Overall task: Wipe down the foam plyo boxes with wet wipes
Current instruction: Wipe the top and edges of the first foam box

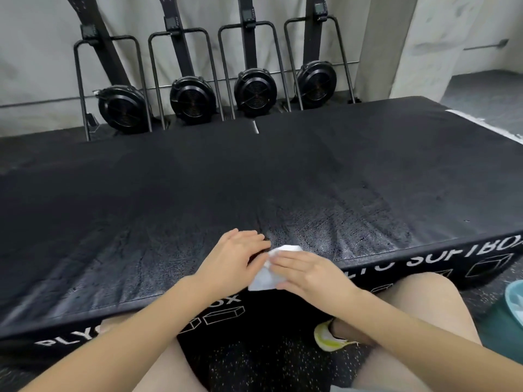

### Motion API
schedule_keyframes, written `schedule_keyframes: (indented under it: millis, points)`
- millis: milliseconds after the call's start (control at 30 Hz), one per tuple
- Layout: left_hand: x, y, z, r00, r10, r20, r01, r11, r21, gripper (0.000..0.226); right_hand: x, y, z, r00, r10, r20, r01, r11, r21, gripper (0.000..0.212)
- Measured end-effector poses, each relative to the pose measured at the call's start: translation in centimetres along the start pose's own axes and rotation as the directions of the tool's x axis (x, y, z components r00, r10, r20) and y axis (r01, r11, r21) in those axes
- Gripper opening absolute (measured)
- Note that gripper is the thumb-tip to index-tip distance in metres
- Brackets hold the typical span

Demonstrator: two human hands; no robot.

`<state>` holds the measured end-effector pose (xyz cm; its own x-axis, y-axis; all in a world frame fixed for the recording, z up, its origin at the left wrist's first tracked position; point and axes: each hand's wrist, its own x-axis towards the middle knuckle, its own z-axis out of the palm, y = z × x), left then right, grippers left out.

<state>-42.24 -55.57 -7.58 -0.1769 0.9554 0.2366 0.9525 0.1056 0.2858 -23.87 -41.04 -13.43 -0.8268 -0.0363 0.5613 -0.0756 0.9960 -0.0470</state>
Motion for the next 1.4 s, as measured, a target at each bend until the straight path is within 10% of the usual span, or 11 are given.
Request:
schedule_keyframes:
  millis: [367,633,867,1000,1400]
  points:
    - [2.7,7.3,4.2,0.98,0.09,0.178,-0.131,0.963,0.236,0.083,-6.2,5.6,-5.5,0.97,0.24,0.03,-0.236,0.965,-0.114,0.051]
    - [4.1,9.3,5.7,0.968,-0.057,0.243,-0.073,0.866,0.495,0.079,-5.8,4.6,-4.8,0.994,0.097,0.048,-0.08,0.955,-0.287,0.07]
    - [5.8,10.1,2.7,0.996,0.069,0.048,-0.084,0.861,0.501,0.08,-2.8,5.6,-7.3,0.993,0.033,-0.111,-0.066,0.95,-0.306,0.04]
    - [7.2,11.0,-2.5,0.995,0.069,-0.071,-0.032,0.901,0.433,0.054,0.7,6.1,-10.4,0.984,0.044,-0.172,-0.092,0.955,-0.282,0.041]
    - [5.9,9.8,-13.8,0.949,0.107,-0.296,0.035,0.898,0.439,0.073,10.0,2.2,-15.1,0.917,-0.086,-0.389,0.031,0.989,-0.146,0.044]
